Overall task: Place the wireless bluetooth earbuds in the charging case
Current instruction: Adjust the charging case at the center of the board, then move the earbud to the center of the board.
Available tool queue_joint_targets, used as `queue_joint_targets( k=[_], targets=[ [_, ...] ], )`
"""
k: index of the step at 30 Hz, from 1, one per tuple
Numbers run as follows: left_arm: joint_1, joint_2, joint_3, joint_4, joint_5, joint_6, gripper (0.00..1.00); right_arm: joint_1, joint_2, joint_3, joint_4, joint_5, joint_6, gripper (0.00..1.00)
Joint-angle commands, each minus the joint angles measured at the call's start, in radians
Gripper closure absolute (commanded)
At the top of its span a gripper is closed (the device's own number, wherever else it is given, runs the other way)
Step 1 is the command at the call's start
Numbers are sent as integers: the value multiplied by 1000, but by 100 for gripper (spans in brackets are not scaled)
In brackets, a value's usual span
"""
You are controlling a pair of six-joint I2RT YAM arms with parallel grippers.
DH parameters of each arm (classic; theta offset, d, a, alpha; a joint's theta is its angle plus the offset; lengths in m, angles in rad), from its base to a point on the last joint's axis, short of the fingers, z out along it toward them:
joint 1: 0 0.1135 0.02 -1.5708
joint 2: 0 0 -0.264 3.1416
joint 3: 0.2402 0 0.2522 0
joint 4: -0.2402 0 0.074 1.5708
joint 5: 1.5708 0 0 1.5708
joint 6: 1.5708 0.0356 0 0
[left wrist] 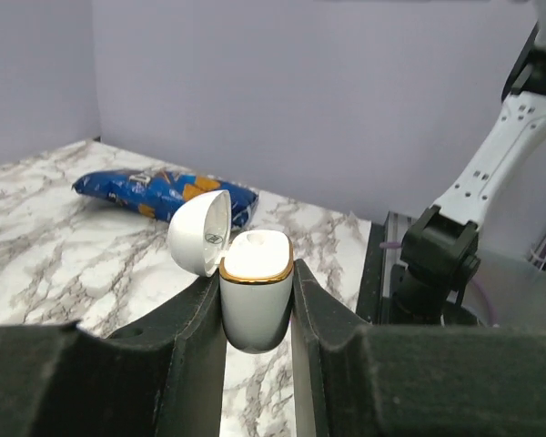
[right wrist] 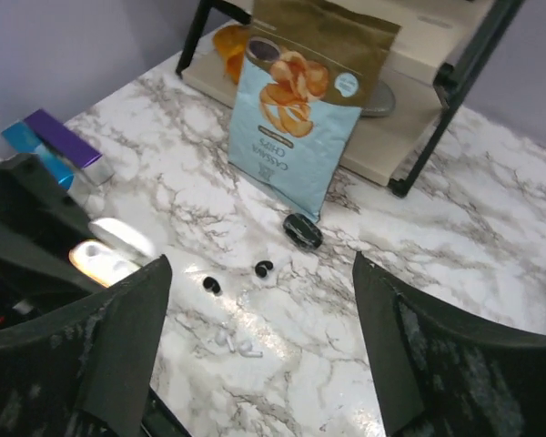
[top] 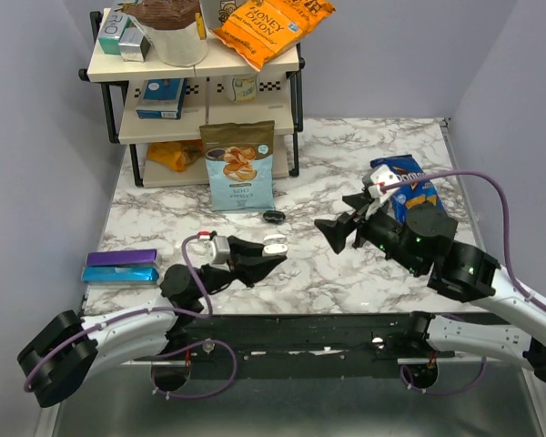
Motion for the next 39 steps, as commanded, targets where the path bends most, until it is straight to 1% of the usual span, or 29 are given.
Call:
queue_joint_targets(
  k=[1,2,3,4,6,7,8,9,11,12,14,16,17,18,20,21,22,25,27,28,29,30,32,34,36,39],
  targets=[
    [-49,-128,-45,48,-65,3,100,-41,-64,-191,43,7,149,18],
    [-52,-156,-45,14,-49,3,100,-41,-78,-226,63,-5,147,21],
    [-54,-185,-46,-66,-35,0,100,-41,-89,-284,77,-22,149,24],
    [-61,-236,-52,-102,-23,-9,100,-42,-93,-303,74,-30,161,28],
    [-69,-285,-71,-151,-47,-41,100,-42,-81,-352,59,-60,182,37],
    [-74,-331,-98,-161,-63,-77,100,-42,-77,-371,60,-77,204,46],
    [-78,-354,-115,-167,-98,-98,100,-44,-67,-386,62,-88,218,51],
    [-78,-377,-130,-178,-115,-118,100,-42,-64,-406,92,-119,228,54],
    [-80,-442,-173,-188,-133,-153,100,-42,-55,-452,126,-157,232,55],
    [-80,-460,-184,-205,-141,-158,100,-42,-34,-464,160,-191,230,55],
    [-80,-512,-186,-256,-143,-172,100,-41,11,-466,174,-222,207,53],
    [-81,-555,-163,-357,-198,-202,100,-42,87,-457,175,-260,189,51],
    [-81,-569,-151,-409,-233,-253,100,-42,112,-445,174,-275,181,49],
    [-81,-580,-141,-519,-292,-270,100,-41,144,-437,175,-283,176,48],
    [-81,-595,-94,-593,-296,-278,100,-41,227,-417,168,-289,166,45],
    [-81,-598,-94,-583,-272,-252,100,-42,252,-397,160,-280,166,45],
    [-83,-606,-103,-569,-249,-258,100,-42,271,-391,160,-271,170,45],
    [-83,-617,-108,-567,-288,-308,100,-41,339,-375,175,-277,158,46],
    [-83,-624,-105,-578,-281,-319,100,-42,374,-369,192,-285,152,46],
    [-83,-635,-114,-564,-256,-298,100,-42,385,-365,198,-286,146,46],
    [-83,-640,-123,-537,-180,-275,100,-42,394,-360,204,-286,146,46],
    [-83,-643,-134,-470,-148,-253,100,-41,425,-356,214,-283,146,46],
    [-83,-644,-134,-455,-121,-224,100,-41,463,-328,214,-280,138,46],
    [-83,-649,-134,-495,-132,-221,100,-41,517,-310,223,-285,141,46],
    [-86,-661,-134,-486,-162,-226,100,-41,535,-302,240,-288,147,46],
    [-92,-710,-167,-492,-198,-223,100,-42,540,-317,250,-191,190,48]
  ],
)
